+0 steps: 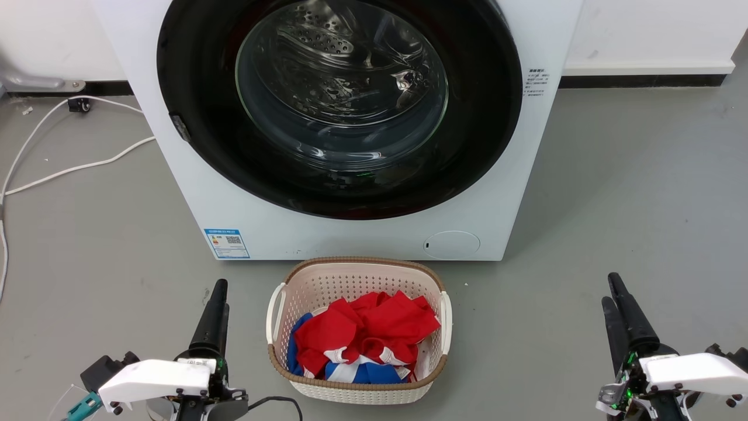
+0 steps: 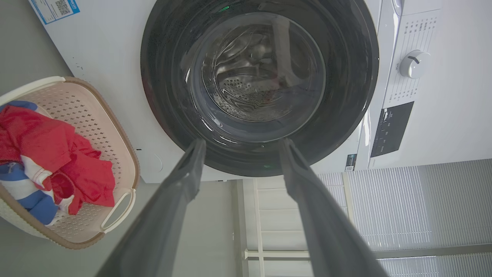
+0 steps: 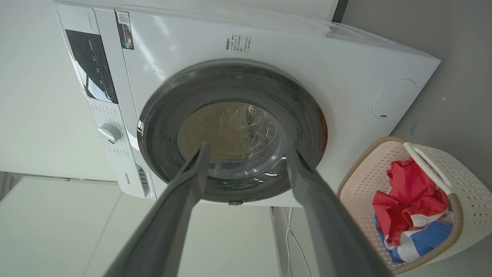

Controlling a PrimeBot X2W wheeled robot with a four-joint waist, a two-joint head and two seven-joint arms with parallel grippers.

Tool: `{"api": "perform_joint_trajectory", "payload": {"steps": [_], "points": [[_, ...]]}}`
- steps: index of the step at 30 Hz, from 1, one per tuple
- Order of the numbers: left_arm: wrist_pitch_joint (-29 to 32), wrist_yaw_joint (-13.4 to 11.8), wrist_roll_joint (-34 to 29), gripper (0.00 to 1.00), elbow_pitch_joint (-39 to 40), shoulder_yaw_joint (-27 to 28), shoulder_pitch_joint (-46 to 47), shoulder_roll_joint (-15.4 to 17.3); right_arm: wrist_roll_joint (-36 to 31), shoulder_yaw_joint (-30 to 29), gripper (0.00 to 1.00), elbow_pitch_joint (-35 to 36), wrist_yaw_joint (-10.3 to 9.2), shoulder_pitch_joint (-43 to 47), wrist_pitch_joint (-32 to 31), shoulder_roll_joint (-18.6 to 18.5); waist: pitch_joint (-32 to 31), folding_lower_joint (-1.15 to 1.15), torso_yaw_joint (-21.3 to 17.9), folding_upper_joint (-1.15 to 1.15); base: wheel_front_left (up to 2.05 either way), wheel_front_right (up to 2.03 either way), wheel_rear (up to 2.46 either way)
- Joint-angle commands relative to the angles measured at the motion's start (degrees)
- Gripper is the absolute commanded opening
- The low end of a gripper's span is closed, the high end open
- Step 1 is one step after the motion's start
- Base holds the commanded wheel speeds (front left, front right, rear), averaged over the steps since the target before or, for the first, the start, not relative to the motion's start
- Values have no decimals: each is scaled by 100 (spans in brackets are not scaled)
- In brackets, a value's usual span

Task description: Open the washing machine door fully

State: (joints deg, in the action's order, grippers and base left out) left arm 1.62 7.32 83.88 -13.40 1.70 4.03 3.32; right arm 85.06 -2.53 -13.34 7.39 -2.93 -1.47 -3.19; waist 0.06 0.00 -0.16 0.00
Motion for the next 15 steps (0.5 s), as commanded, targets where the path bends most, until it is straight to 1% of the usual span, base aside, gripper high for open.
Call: {"api": "perform_joint_trajectory", "payload": {"steps": [1, 6, 15], "points": [[-60, 9, -174, 100, 116, -24, 92, 40, -195, 26, 100, 118, 3, -37, 46, -17, -3, 0, -1, 0, 0, 0, 0], [-179, 10, -780, 100, 184, 7, 67, 1, -946, 62, 100, 213, 3, 2, 166, -13, -19, 0, -8, 0, 0, 0, 0], [-378, 12, -2246, 100, 429, -112, 56, 54, -2575, 36, 100, 416, 5, 77, 363, -2, -22, 0, -14, 0, 0, 0, 0]]}}
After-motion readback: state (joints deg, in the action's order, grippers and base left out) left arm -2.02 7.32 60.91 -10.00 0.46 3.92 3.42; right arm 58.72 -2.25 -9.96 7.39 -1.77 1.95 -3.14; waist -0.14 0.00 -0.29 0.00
